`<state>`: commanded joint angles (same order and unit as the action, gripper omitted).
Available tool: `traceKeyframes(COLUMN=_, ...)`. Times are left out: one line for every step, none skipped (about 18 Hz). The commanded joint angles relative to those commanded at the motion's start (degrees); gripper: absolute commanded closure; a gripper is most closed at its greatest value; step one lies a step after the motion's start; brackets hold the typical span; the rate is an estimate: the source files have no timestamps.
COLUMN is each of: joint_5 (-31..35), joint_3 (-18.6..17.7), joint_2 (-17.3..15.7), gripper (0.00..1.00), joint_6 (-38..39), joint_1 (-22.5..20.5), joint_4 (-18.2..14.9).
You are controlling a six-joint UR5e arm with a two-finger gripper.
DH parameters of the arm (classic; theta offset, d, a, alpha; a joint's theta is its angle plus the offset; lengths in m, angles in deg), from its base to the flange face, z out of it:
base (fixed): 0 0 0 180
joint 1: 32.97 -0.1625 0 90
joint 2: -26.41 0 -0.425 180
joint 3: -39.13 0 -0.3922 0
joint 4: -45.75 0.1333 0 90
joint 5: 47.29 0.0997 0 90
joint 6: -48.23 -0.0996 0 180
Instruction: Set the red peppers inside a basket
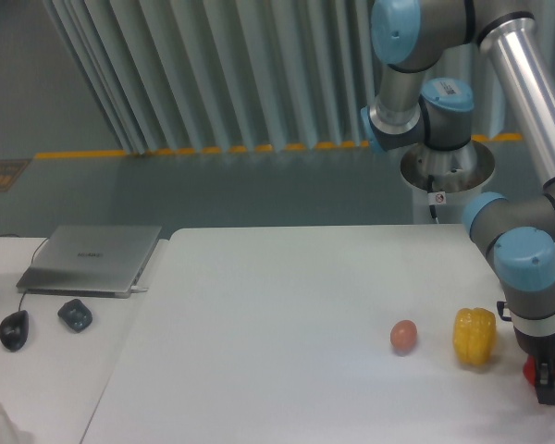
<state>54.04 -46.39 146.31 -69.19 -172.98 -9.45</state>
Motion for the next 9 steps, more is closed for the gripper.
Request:
traceKeyframes(joint_5=-0.09, joint_3=0.35, joint_2=-0.79, gripper=0.57, joint_6=-0.09, joint_1=-0.26, joint_4=-0.09)
traceKeyframes(joint_5=-0.18, joint_3=0.53, joint_2=-1.93, gripper=0.57, joint_6=-0.17, joint_1=-0.88, joint_4=-0.09)
traceKeyframes(joint_5=-0.87, joint_3=0.62, joint_2=-3.33, gripper=0.57, joint_6=-0.26, joint_1=-1.84, joint_4=-0.17)
traceKeyframes(joint_5=-2.79, joint_3=0.53, joint_2=-4.83, gripper=0.57, joint_6=-0.44, joint_1=-3.41, joint_4=-0.26)
traceKeyframes(joint_5=-4.73, joint_3=0.44, joint_2=-6.06, gripper=0.57, joint_6=-0.79, joint_1=-5.0, joint_4=-0.26)
traceKeyframes(joint_5=-8.14, joint_3=0.09, joint_2=-7.38, gripper=0.57, joint_6=-0.88, joint_1=-7.71, joint_4=-0.52)
traceKeyframes(joint_5=-10.0, joint_3=-0.26, joint_2=-8.17, gripper=0.57, joint_6=-0.97, joint_1=-9.22, joint_4=-0.79)
traceKeyframes(joint_5=-11.06, joint_3=-0.7, joint_2=-8.88, gripper=0.57, joint_6=-0.97, joint_1=-10.45, joint_4=-0.88)
traceKeyframes(joint_5=-11.51, joint_3=-1.48, joint_2=-9.58, gripper=0.57, joint_6=-1.05, joint_1=-12.2, joint_4=-0.97)
